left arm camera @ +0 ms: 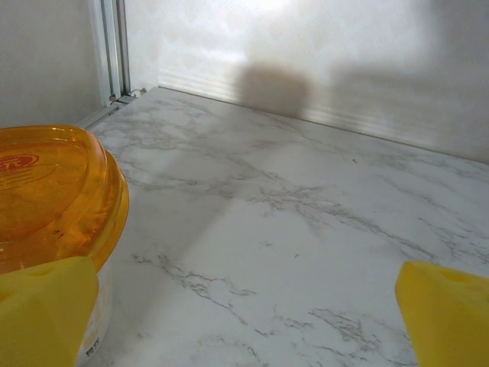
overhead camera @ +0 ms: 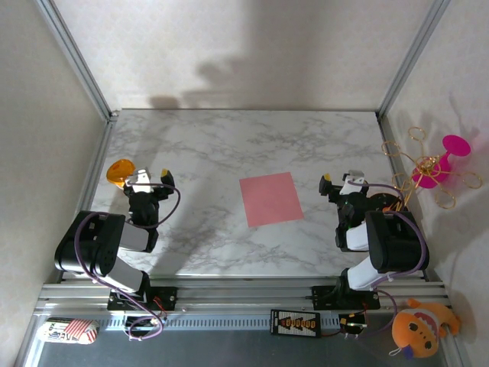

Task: Fold a paper plane with a square sheet of paper (pick it up from the middle)
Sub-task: Rotate the square sheet of paper at the center of the table.

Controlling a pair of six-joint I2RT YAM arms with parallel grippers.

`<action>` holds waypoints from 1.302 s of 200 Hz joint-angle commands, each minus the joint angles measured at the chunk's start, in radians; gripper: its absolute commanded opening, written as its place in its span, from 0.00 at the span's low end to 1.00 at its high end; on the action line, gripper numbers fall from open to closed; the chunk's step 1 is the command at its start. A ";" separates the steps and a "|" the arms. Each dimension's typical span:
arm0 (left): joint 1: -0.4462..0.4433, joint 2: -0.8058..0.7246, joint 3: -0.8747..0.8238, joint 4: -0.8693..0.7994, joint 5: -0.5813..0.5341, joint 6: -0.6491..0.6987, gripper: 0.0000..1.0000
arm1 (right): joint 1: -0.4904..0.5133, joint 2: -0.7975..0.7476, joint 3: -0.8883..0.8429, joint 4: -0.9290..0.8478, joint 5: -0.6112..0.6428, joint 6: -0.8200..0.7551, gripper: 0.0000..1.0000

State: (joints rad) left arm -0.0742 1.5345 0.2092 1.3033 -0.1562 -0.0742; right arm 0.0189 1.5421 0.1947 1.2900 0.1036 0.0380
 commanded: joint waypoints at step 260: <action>-0.026 -0.252 0.327 -0.792 0.064 -0.349 0.99 | 0.408 -0.245 0.421 -0.963 0.129 0.356 0.99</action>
State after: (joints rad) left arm -0.0849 1.2362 0.4587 0.7570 -0.1696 -0.2737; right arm 0.3050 1.2911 0.5850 0.5541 0.1795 0.2550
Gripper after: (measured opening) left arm 0.993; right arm 0.988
